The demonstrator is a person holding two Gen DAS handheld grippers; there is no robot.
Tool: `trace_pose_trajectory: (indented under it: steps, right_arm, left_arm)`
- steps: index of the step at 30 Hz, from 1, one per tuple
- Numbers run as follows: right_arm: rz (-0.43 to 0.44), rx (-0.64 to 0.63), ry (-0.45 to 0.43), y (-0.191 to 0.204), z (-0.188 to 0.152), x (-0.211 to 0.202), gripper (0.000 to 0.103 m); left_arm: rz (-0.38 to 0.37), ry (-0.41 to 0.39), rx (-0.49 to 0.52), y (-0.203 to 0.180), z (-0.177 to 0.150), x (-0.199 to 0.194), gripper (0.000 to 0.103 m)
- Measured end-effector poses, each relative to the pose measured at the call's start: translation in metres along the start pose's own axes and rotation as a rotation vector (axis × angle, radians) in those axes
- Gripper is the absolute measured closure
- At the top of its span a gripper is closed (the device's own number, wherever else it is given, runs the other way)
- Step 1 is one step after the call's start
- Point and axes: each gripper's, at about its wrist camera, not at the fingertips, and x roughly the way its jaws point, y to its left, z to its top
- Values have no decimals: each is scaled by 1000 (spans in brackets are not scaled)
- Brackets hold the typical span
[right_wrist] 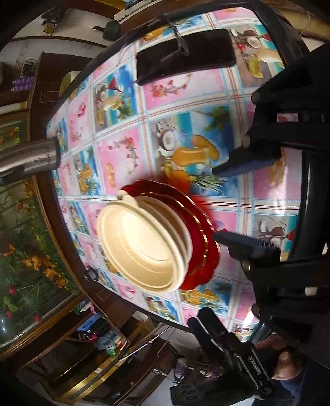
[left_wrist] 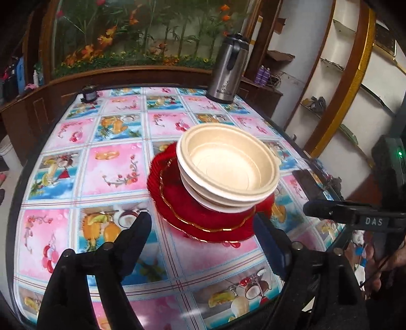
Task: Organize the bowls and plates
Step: 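Lower the stack onto the middle of the table with the left gripper, then open the left gripper and withdraw from the stack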
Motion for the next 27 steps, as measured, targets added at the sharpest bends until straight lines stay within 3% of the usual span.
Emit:
trace_pose_trajectory:
  steps: [2, 9, 12, 15, 19, 21, 24, 27]
  right_arm:
    - [17, -29, 3, 2, 10, 3, 50]
    - [108, -257, 21, 19, 42, 11, 32]
    - [134, -332, 24, 14, 46, 8, 25]
    - [150, -328, 24, 0, 50, 9, 19]
    - [168, -277, 42, -18, 52, 13, 18]
    - [177, -265, 36, -22, 54, 13, 18]
    - [183, -261, 26, -24, 54, 11, 18]
    - [187, -259, 16, -25, 55, 9, 18]
  left_arm:
    - [40, -24, -21, 0, 1, -6, 8]
    - [145, -84, -194, -4, -1, -17, 1]
    - [146, -49, -232, -17, -1, -7, 0]
    - [117, 19, -239, -26, -2, 6, 0]
    - [129, 70, -237, -34, -3, 13, 0]
    - [113, 61, -263, -31, 0, 9, 0]
    - [190, 49, -238, -34, 8, 3, 0]
    - [175, 28, -225, -33, 14, -1, 0]
